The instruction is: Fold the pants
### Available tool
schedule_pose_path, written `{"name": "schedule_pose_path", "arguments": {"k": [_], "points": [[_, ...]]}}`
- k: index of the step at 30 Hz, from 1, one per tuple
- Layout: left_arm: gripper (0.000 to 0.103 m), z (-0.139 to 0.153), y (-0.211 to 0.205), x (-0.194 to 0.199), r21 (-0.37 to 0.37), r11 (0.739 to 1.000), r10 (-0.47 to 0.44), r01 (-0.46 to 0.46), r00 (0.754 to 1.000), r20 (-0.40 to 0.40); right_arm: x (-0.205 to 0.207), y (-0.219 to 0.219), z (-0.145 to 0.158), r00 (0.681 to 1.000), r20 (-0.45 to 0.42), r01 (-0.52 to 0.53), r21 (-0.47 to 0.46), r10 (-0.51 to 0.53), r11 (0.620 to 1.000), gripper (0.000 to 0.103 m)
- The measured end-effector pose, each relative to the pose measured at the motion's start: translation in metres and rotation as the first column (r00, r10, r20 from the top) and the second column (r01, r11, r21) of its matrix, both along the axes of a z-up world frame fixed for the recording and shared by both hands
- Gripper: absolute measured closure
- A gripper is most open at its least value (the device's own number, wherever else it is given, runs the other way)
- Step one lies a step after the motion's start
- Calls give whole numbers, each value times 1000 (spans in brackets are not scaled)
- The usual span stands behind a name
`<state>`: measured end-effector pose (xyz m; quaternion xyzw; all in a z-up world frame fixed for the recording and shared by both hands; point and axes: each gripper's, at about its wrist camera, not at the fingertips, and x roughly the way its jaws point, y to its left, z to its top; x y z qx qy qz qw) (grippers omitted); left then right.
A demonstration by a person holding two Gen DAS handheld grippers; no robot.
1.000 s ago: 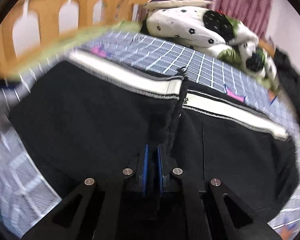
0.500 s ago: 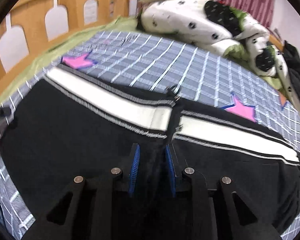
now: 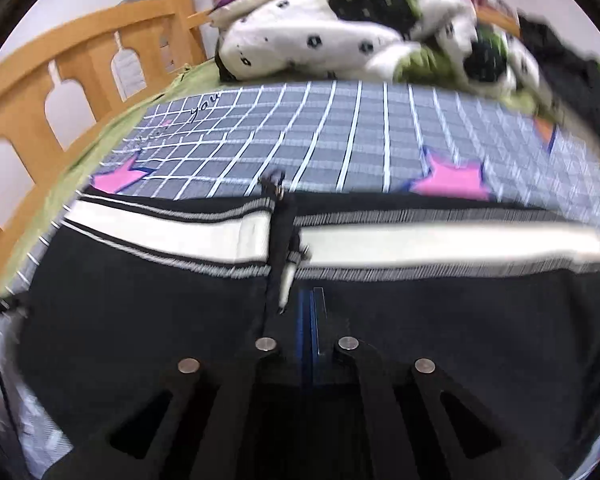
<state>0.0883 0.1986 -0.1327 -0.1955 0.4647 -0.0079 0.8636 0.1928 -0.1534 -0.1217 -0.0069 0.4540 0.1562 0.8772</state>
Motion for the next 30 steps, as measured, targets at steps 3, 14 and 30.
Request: {"name": "schedule_pose_path", "arguments": {"k": [3,14,30], "points": [[54,2,-6,-6,46,999,-17,16,1000,14,-15,-12,12,999,14,42,45,-43,998,83],[53,-13,-23,-29,206,977,-50,48,999,1,-70,-75,43,979,169,127,-97,-110,987,58],[54,-37,-4,-69,-96,992,83,-78,995,50,-82,-115,-31,989,107,105,-57,-98,993,46]]}}
